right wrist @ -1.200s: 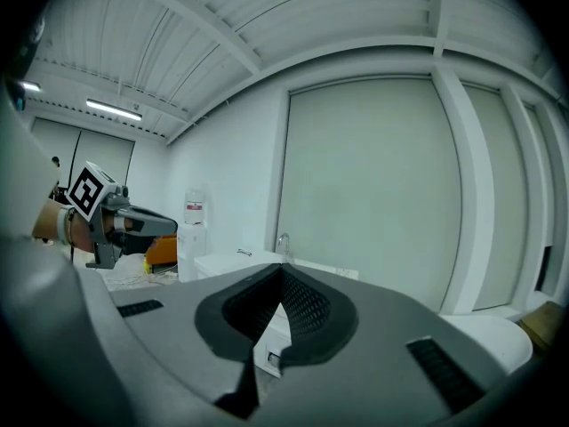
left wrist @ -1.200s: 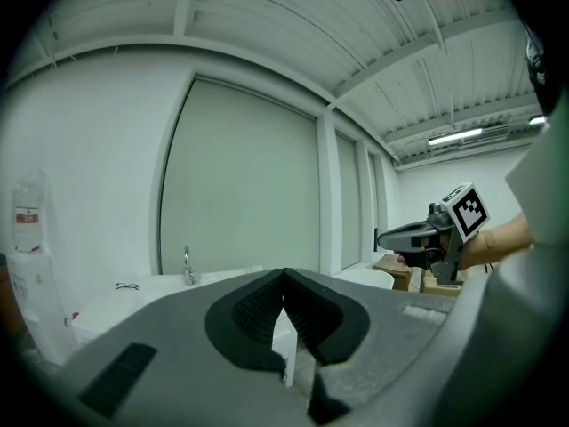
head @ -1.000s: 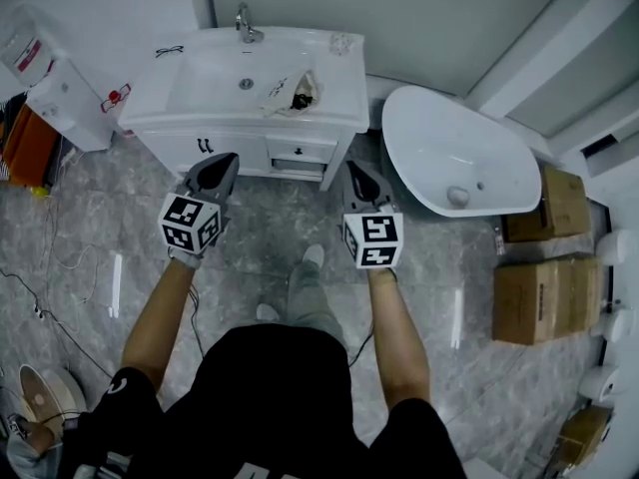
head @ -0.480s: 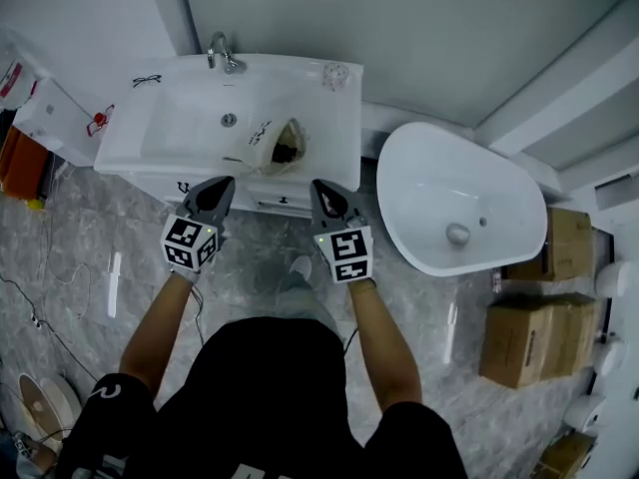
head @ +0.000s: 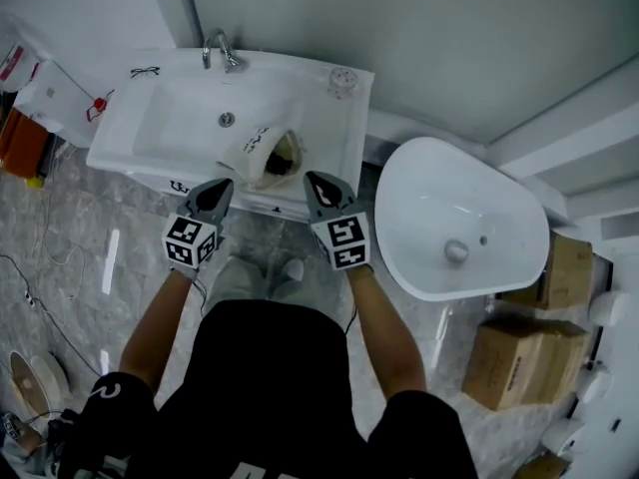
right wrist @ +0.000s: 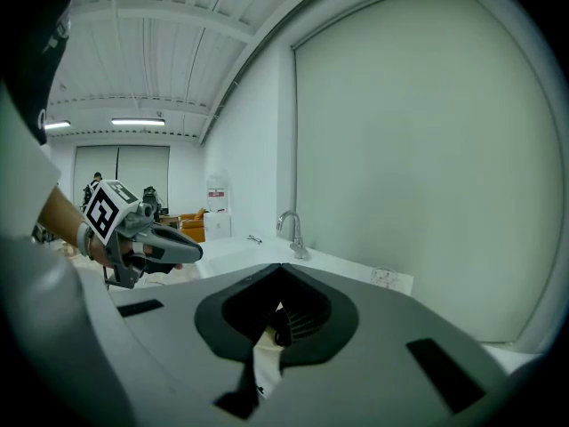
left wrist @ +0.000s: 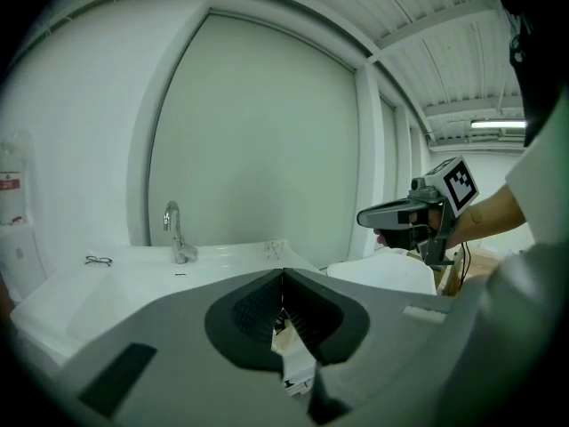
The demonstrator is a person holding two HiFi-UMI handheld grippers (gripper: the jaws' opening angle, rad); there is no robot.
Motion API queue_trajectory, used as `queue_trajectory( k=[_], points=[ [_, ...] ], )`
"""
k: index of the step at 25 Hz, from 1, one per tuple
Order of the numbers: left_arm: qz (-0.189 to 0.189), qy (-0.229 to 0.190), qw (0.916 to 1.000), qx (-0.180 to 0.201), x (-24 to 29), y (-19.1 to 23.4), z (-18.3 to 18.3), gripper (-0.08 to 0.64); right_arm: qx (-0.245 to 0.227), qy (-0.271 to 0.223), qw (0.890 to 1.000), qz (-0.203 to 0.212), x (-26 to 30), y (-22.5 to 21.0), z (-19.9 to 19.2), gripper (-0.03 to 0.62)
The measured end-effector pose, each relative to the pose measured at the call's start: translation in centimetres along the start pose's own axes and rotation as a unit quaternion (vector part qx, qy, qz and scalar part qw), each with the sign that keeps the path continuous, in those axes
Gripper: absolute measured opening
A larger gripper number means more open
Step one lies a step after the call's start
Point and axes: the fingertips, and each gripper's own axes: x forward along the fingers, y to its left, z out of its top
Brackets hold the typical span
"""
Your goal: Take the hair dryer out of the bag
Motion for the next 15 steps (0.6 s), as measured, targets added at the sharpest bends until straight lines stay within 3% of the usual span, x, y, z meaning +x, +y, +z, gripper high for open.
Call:
queue_trajectory(
  k=[15],
  points=[
    [-0.013, 0.014, 0.9996, -0.020, 7.0, 2.2, -2.3, -0.003, 0.015, 0.024, 0.999, 0.016, 6.6, -3.3, -4.5, -0.006]
  ],
)
